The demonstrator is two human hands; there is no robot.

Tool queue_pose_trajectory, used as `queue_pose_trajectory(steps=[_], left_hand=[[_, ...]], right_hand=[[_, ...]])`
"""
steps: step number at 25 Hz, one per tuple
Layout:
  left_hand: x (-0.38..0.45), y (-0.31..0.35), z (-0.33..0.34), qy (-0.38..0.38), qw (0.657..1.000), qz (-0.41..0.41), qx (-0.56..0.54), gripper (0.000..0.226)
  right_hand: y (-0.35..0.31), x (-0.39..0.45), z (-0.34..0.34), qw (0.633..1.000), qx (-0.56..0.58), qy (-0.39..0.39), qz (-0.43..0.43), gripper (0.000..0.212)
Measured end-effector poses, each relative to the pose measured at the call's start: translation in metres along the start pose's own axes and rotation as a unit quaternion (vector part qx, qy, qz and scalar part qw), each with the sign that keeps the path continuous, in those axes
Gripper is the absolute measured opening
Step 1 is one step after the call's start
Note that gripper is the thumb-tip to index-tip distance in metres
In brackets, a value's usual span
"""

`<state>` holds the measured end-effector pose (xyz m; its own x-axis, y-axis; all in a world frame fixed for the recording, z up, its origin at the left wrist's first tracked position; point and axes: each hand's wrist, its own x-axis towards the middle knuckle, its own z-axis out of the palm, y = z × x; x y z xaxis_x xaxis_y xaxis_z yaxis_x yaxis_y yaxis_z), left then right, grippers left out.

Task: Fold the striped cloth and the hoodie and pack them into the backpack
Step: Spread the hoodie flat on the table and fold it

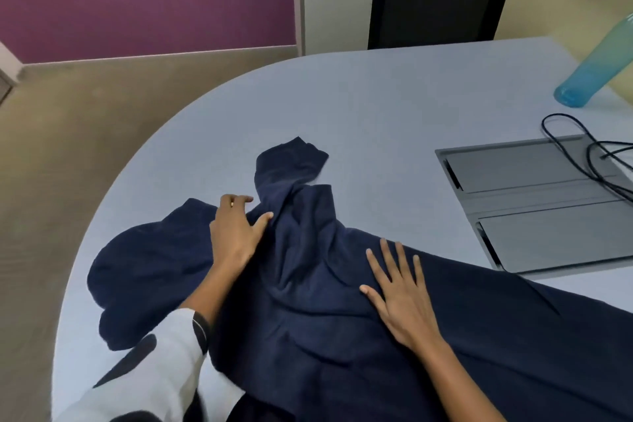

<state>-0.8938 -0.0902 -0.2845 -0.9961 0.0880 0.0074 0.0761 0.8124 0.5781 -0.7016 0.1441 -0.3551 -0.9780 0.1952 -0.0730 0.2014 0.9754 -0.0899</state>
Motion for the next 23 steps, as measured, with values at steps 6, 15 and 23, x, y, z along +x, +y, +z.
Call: queue_pose_trajectory(steps=[6,15,23], left_hand=[[0.016,0.006,-0.013,-0.060,0.976,-0.088,-0.189,0.023],[0.001,0.046,-0.057,0.014,0.910,-0.121,-0.396,0.018],[-0.067,0.104,-0.099,-0.083,0.885,0.059,-0.454,0.026]], right_hand=[[0.003,0.000,-0.001,1.000,0.008,-0.026,-0.001,0.065],[-0.008,0.007,-0.057,0.911,0.392,-0.054,0.113,0.046],[-0.050,0.038,-0.136,0.536,0.799,-0.076,0.261,0.065]])
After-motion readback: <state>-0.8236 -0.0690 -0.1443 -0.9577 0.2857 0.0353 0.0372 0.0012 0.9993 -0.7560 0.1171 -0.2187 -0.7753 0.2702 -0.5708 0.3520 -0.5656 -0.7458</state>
